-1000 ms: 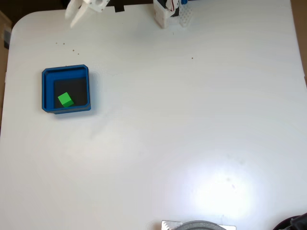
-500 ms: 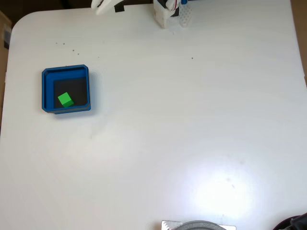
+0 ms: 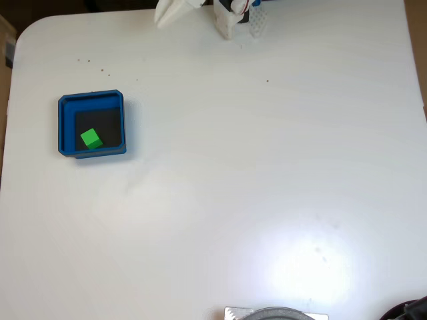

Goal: Pick up green cube and drop it in the blue box

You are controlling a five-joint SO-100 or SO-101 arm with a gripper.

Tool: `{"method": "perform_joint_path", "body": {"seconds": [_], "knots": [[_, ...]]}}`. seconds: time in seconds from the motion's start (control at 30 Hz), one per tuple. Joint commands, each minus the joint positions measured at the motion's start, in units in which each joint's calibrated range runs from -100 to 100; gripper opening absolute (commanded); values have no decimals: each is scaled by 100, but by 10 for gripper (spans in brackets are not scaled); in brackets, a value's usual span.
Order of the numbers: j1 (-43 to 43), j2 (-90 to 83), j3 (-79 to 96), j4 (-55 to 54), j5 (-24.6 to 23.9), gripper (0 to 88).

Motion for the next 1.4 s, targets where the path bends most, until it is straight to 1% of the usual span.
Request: {"method": "perform_joint_path", "body": {"seconds": [0.0,0.13,0.37,0.43,0.7,0.87,1.07,1.37], "knots": [[-29,-575,515,-115,15,12],[-29,-1177,1179,-132,63,12],[-29,-2055,2490,-229,645,12],[-29,-2130,2813,-564,659,12],[-52,-2147,4213,-2553,694,12],[-83,-2347,4671,-3205,698,12],[-632,-2364,4680,-3262,694,12],[-2235,-2356,4680,-3213,674,12]]}}
